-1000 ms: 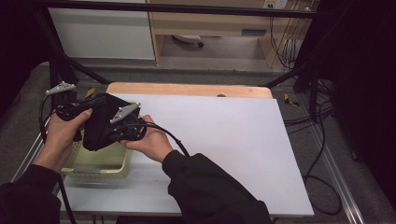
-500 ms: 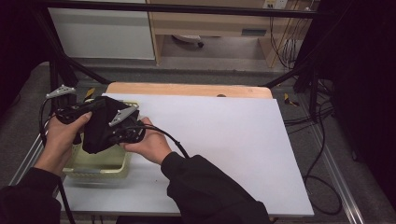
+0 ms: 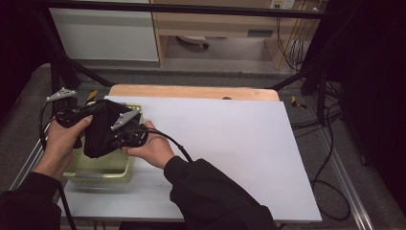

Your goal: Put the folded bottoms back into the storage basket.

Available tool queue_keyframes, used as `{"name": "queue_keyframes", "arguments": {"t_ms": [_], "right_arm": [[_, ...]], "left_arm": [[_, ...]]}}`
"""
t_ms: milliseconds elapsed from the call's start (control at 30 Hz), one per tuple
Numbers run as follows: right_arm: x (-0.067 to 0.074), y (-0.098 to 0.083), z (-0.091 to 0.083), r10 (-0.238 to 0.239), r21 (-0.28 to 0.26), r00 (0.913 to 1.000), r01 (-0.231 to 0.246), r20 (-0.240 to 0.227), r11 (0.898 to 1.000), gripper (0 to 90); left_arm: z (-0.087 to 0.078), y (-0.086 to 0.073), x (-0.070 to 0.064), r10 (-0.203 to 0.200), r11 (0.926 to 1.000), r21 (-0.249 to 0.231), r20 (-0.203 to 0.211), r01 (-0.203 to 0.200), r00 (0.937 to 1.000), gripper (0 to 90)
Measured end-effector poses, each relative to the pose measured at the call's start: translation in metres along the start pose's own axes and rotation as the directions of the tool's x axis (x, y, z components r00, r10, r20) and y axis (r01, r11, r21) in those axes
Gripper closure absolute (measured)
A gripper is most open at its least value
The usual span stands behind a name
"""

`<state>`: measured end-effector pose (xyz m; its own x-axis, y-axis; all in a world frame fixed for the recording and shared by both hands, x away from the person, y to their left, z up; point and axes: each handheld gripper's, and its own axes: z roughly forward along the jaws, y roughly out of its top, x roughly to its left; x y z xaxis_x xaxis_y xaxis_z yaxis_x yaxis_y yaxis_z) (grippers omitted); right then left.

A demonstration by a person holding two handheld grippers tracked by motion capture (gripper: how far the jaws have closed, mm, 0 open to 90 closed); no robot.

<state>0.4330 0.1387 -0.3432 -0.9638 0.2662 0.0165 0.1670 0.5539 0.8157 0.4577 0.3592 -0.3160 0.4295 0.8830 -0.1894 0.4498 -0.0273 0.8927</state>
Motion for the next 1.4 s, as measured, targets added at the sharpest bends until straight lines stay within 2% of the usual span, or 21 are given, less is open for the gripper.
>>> {"name": "queue_keyframes", "arguments": {"t_ms": [700,1400], "right_arm": [[-0.004,0.0,0.008,0.004,0.003,1.0,-0.004,0.007,1.0,80.2],[0.0,-0.003,0.017,0.008,0.013,0.9998,-0.008,-0.019,1.0,80.1]], "left_arm": [[0.001,-0.004,0.007,-0.008,1.0,0.002,-0.002,0.008,1.0,80.7],[0.0,-0.013,0.013,-0.013,0.9996,0.024,-0.012,0.013,0.9998,80.7]]}}
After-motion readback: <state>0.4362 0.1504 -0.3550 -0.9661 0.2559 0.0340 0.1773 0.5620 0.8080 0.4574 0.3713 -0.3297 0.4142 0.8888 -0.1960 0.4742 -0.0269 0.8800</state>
